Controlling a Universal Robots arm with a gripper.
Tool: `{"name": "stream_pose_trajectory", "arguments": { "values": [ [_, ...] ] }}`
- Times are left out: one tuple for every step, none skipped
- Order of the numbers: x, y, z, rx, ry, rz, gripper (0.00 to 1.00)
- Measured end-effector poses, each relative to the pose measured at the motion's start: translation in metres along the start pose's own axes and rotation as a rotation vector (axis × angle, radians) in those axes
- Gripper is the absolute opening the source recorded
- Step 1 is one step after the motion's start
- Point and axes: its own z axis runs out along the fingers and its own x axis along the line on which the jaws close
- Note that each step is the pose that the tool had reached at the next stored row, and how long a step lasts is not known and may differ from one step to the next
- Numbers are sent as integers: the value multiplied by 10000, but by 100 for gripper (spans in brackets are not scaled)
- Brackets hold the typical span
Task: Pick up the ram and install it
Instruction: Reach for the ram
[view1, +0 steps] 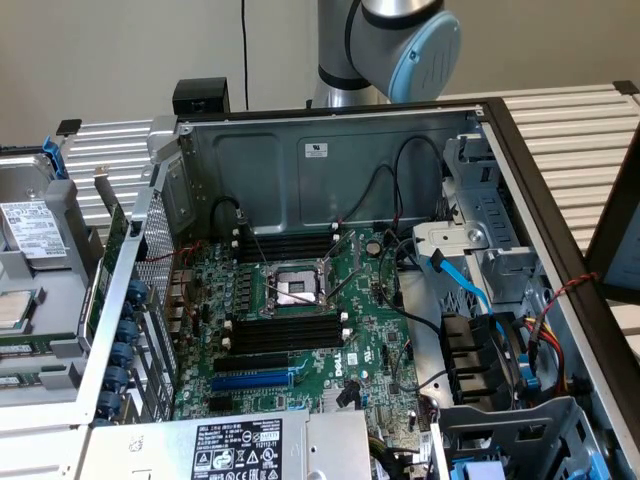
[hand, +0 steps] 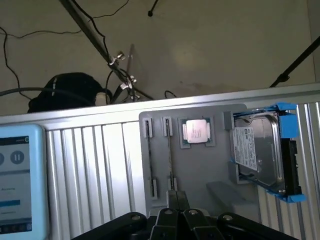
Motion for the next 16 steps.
{"name": "stream_pose_trajectory", "arguments": {
  "values": [
    [0,0,0,0,1,-10,10],
    [0,0,0,0,2,-16,10],
    [0,0,0,0,2,-22,10],
    [0,0,0,0,2,-28,10],
    [0,0,1,0,2,-35,10],
    [0,1,0,-1,2,-41,10],
    [0,1,0,-1,3,-50,10],
    [0,1,0,-1,4,-58,10],
    [0,1,0,-2,4,-70,10],
    [0,2,0,-2,5,-84,10],
    [0,2,0,-2,6,-103,10],
    [0,1,1,-2,7,-122,10],
    [0,2,0,-3,7,-141,10],
    [0,2,0,-4,9,-160,10],
    [0,2,0,-4,10,-180,10],
    [0,2,1,-4,10,-199,10]
  ]
}}
